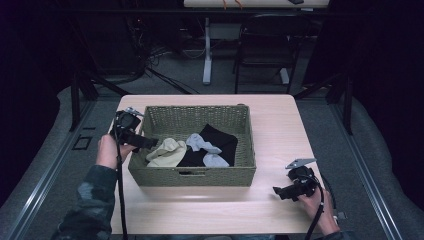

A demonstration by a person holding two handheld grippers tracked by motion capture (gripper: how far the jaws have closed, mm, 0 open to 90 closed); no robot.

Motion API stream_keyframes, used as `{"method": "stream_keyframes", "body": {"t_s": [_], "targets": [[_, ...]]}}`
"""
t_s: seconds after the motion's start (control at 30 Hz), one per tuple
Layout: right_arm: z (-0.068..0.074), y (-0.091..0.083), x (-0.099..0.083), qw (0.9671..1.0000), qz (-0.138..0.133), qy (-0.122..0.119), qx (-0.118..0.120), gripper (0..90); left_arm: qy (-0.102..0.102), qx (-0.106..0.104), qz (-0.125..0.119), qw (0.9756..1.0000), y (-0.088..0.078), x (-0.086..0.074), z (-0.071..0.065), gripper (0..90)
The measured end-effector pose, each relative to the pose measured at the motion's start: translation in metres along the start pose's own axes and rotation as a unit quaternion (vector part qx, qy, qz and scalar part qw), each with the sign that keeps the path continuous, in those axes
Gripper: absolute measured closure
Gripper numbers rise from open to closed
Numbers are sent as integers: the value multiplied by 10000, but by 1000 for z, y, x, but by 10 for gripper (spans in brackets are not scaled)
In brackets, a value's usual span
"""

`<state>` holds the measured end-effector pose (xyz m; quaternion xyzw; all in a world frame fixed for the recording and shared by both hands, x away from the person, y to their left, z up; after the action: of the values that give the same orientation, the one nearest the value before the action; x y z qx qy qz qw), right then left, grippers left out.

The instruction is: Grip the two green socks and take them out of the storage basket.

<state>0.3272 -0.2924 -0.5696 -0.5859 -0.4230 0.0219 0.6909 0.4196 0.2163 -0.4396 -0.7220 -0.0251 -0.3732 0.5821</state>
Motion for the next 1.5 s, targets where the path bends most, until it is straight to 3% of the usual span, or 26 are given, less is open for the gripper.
{"method": "stream_keyframes", "body": {"t_s": [0.37,0.57,0.63,0.87,1.17,1.4,1.5], "targets": [[0,0,0,10000,0,-4,52,11,196,-47,469,9987,30,7,-6,192],[0,0,0,10000,13,-9,44,12,313,3,772,9965,44,11,-9,275],[0,1,0,10000,15,-10,54,12,310,-83,872,9957,49,12,-9,328],[0,1,0,10000,10,-13,72,13,359,97,1294,9909,66,16,-13,426],[0,0,0,10000,1,-17,91,14,413,389,1777,9825,83,16,-19,551],[0,0,0,10000,0,-16,66,15,313,498,1964,9788,91,12,-18,608],[0,0,0,10000,-2,-14,59,15,319,438,2004,9782,92,10,-17,712]]}}
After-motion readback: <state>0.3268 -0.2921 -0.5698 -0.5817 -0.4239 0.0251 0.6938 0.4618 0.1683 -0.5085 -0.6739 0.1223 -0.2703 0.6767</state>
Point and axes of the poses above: each handheld gripper's, and its own axes: y roughly forward along the jaws, x roughly out of its top, z roughly to its left, the point moved 1 cm from there along y, roughly forward along the jaws, and after that the axes turned 5 degrees about -y, right-handed, at the moved point
